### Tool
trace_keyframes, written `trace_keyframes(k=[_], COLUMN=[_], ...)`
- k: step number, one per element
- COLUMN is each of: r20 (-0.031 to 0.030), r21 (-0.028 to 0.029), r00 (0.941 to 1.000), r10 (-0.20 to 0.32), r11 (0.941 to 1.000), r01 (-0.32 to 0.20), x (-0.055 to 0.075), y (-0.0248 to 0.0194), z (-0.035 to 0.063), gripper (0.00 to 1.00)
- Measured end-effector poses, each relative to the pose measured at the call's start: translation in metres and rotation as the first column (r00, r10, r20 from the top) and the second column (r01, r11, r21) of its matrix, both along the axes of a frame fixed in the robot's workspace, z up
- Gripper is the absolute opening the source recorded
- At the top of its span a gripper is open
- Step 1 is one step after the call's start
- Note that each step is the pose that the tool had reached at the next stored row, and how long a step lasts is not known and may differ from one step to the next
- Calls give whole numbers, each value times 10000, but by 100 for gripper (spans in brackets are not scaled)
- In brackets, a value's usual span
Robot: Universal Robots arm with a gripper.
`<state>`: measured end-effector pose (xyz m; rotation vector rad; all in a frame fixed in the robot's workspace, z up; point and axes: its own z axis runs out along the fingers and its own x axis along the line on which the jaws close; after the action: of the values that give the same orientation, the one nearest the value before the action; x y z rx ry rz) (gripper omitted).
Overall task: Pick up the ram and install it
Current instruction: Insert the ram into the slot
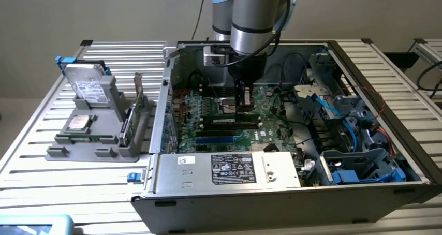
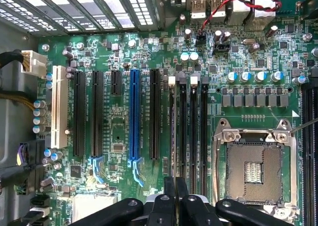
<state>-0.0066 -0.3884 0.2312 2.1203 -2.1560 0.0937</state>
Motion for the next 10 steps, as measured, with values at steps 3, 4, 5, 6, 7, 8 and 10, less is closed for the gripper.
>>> trace_keyframes(k=[3, 4, 5, 6, 7, 8, 10], r20=[0, 0, 1, 0, 0, 0, 0], r21=[0, -1, 3, 0, 0, 0, 1], r00=[10000, 10000, 10000, 10000, 10000, 10000, 10000], r10=[1, 0, 0, 0, 0, 0, 1], r11=[10000, 10000, 10000, 10000, 10000, 10000, 10000], r01=[-1, 0, 0, 0, 0, 0, -1], x=[0, 0, 0, 0, 0, 0, 0], y=[-1, -1, 0, -1, -1, -1, 0], z=[-3, -4, -9, -10, -11, -14, -18], gripper=[13, 13, 13, 13, 13, 13, 13])
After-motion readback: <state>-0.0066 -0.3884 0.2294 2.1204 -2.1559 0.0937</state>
